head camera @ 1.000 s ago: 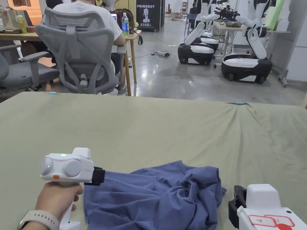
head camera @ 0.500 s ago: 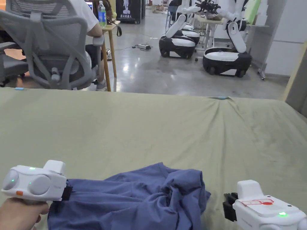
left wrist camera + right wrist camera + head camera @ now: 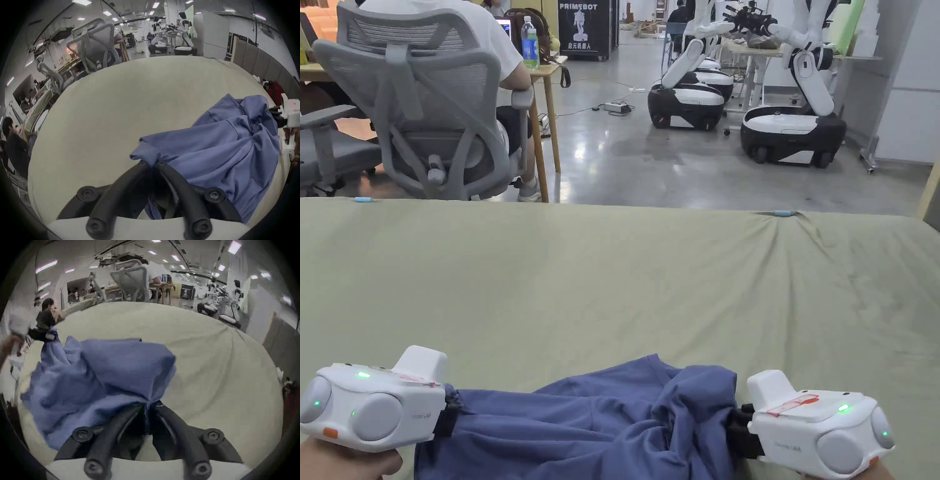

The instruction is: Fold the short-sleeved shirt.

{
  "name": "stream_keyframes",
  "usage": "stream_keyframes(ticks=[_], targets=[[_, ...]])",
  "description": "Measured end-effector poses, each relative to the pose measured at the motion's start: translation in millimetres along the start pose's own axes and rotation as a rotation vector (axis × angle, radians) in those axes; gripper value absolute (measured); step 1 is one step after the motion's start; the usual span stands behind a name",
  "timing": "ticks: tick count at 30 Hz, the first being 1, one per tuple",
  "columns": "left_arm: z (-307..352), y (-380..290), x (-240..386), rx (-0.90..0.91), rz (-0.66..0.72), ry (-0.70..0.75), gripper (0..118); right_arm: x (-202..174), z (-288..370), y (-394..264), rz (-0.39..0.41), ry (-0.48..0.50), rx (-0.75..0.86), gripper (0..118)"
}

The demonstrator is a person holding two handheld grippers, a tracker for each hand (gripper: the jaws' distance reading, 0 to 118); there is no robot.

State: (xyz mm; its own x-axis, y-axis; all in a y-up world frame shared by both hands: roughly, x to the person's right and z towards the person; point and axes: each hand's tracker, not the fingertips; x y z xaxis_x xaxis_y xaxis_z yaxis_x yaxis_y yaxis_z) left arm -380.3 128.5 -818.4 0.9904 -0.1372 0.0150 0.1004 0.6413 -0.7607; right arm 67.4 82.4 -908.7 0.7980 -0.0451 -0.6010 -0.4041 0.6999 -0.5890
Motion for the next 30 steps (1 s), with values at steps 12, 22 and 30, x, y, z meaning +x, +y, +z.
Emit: stream_keyframes(ticks=[12, 22, 30], targets=[[138, 62, -38, 0.302, -0.108, 0.290, 0, -16, 195, 81, -0.051, -0.396, 0.295, 7], [231, 167, -88, 0.581, -0.023, 0.403, 0, 18, 312, 185, -0.060, -0.648, 0.538, 7], [208, 220, -82, 0.607, -0.057, 0.444, 0, 39, 304, 219, -0.063, -0.664, 0.567, 7]])
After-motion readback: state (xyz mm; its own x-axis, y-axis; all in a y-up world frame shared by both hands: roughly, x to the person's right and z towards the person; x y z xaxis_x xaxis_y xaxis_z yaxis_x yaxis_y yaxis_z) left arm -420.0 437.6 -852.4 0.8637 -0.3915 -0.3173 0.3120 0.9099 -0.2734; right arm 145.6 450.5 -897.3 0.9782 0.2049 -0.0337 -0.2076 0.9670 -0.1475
